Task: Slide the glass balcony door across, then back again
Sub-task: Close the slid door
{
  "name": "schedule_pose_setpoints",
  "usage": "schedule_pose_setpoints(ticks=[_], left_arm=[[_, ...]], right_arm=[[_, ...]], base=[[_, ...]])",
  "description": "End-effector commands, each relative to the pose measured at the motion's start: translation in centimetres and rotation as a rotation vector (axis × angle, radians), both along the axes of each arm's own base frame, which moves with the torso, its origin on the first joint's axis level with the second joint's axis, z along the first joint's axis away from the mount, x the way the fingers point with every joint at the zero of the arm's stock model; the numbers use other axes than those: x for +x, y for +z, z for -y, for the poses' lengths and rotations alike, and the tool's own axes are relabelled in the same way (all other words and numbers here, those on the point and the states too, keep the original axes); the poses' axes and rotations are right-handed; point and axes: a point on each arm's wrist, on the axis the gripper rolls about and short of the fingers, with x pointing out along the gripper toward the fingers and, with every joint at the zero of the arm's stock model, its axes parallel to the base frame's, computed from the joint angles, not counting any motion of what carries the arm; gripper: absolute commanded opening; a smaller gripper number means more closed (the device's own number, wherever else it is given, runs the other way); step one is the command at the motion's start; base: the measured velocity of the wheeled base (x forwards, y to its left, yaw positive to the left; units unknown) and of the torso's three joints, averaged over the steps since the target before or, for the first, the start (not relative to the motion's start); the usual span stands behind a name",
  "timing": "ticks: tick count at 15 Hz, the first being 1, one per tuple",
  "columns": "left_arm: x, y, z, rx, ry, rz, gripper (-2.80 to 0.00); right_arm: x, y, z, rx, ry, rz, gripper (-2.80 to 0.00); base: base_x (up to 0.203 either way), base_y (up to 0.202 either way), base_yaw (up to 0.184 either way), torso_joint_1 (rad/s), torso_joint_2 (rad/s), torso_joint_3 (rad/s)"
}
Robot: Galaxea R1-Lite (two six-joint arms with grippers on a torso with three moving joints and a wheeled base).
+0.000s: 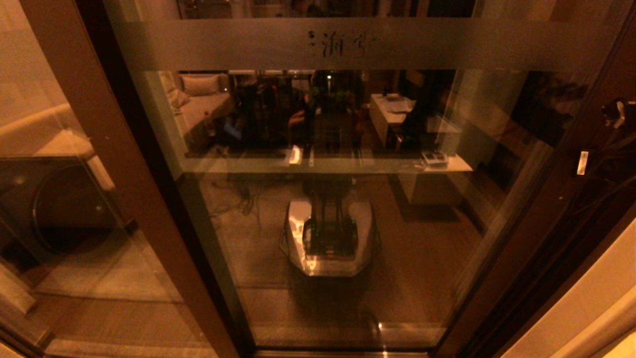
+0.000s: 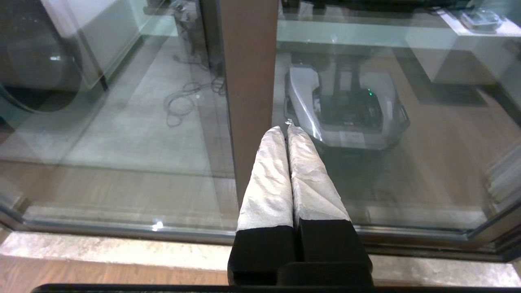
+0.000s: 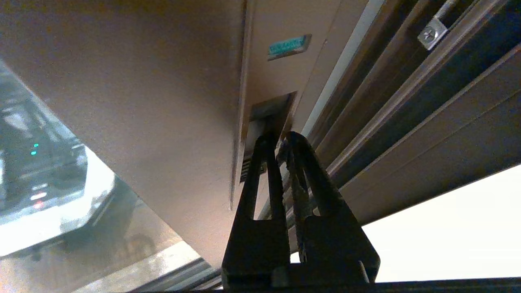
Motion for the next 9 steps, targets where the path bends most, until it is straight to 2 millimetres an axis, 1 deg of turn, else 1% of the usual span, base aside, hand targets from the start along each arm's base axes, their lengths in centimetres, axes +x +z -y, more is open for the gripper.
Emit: schedule_pose_setpoints(ticks=[1, 9], left_arm=[[0.0, -0.01, 0.0, 0.0, -0.001, -0.001, -2.8], [0.0, 0.01, 0.0, 0.0, 0.001, 0.001, -2.8]], right_arm=[[0.24, -0.28, 0.12, -0.004, -0.004, 0.002, -2.8], [0.89, -0.69, 0.58, -0.023, -0.034, 0.022, -2.8]], base=[[0.0, 0.0, 0.0, 0.0, 0.0, 0.0], [0.0, 0.0, 0.0, 0.0, 0.0, 0.0]])
